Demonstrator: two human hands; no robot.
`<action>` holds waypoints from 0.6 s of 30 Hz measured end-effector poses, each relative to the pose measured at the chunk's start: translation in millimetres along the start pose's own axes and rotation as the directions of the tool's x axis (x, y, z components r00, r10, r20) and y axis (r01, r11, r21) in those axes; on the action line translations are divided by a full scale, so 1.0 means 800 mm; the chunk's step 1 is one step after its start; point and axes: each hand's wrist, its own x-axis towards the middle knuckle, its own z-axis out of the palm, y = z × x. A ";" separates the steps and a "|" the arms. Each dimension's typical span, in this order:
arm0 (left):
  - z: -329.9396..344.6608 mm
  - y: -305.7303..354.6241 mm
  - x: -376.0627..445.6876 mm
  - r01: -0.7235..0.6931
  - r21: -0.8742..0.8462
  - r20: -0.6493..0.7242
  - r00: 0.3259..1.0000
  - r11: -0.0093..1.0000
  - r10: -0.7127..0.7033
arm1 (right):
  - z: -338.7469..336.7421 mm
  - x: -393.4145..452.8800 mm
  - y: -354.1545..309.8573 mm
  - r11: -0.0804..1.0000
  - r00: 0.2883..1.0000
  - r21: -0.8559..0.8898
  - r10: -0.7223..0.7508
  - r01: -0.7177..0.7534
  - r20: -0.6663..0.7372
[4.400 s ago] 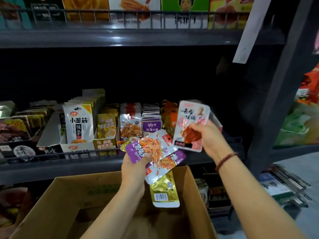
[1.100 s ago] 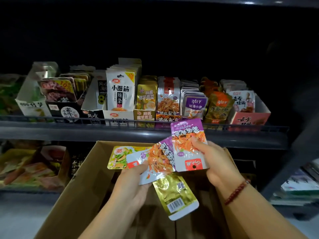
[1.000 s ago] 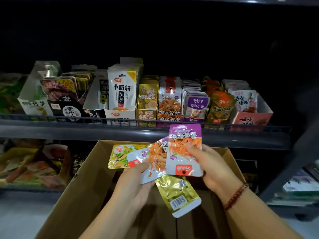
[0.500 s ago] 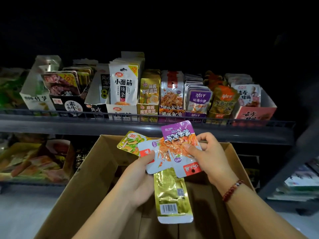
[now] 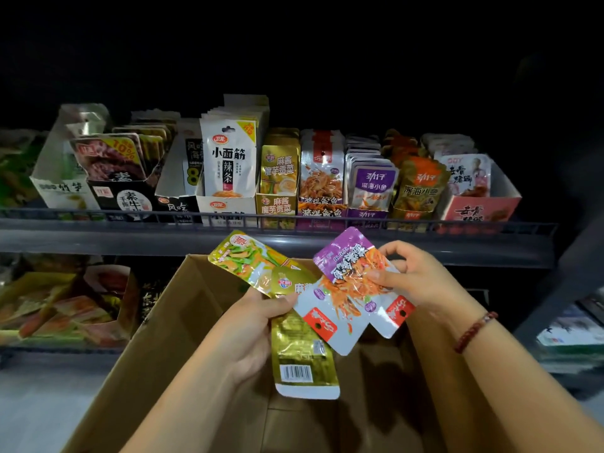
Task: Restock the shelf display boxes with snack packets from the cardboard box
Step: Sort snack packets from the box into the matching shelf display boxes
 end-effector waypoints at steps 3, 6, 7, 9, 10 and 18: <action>0.000 -0.002 -0.001 -0.001 0.038 0.057 0.998 0.999 -0.002 | 0.000 -0.001 -0.001 1.000 0.999 0.010 -0.021 0.020 0.040; 0.000 -0.006 -0.002 -0.009 0.042 0.101 0.995 0.999 0.005 | 0.009 -0.003 -0.001 0.996 0.998 0.065 -0.057 0.057 -0.012; 0.001 -0.008 -0.001 -0.030 0.040 0.095 0.995 0.999 0.026 | 0.014 -0.003 0.000 0.992 0.996 0.109 -0.050 0.057 -0.069; 0.003 -0.010 0.000 -0.095 0.009 0.049 0.994 0.995 0.095 | 0.024 -0.002 0.001 0.974 0.985 0.228 0.030 0.010 -0.168; 0.004 -0.010 0.000 -0.131 -0.011 0.021 0.991 0.991 0.131 | 0.029 -0.002 0.001 0.954 0.981 0.300 0.086 -0.030 -0.174; 0.014 -0.015 -0.003 -0.210 -0.077 0.036 0.976 0.975 0.213 | 0.083 -0.021 -0.005 0.801 0.972 0.588 0.211 -0.113 -0.101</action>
